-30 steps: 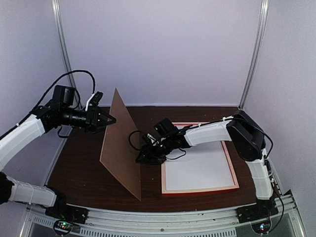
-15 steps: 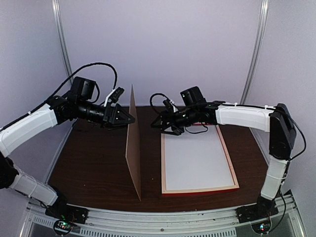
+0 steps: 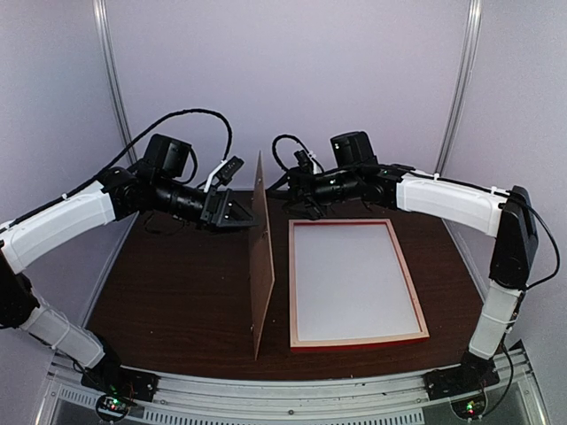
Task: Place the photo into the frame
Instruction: Turn over the backboard.
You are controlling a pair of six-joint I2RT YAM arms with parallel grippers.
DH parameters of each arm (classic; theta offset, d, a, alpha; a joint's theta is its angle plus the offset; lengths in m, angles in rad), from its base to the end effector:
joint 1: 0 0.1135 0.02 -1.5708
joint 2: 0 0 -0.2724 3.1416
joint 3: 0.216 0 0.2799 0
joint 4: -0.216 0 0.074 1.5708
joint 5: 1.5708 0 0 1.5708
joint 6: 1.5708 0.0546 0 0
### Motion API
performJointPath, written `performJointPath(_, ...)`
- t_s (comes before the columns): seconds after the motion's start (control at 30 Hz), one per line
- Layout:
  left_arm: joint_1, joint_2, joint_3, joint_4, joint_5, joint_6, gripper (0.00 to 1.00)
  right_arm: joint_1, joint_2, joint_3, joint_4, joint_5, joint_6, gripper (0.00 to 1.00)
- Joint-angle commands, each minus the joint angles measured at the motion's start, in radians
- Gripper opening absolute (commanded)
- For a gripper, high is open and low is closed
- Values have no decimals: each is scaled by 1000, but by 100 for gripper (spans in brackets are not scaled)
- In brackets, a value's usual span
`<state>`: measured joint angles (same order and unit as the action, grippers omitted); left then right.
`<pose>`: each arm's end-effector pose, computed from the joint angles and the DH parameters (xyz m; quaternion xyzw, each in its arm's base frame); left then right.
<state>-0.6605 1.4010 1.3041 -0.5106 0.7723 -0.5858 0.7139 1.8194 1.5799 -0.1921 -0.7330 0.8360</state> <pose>0.2489 -0.2416 0.3507 0.2050 0.8139 -0.5215 0.1537 0.3320 0.3360 0.3230 -0.1449 0.7965 0.5679 0.1486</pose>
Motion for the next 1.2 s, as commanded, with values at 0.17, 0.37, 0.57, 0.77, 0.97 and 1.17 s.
performJointPath(0.17,-4,1,-9,36,-25,28,71,3,-51,-19,32,-6,29,76)
performJointPath(0.37,-4,-8,-17,7,-66,47,71,4,-84,-29,39,2,39,75)
performJointPath(0.57,-4,-18,-28,-12,-100,56,71,5,-105,-31,28,12,38,74)
performJointPath(0.77,-3,-36,-34,-20,-118,57,71,10,-91,-30,-24,30,11,69)
performJointPath(0.97,-4,-50,-39,-38,-142,64,71,10,-81,25,-257,145,-132,62)
performJointPath(1.17,-4,-48,-44,-52,-157,74,71,10,-54,77,-414,206,-237,42)
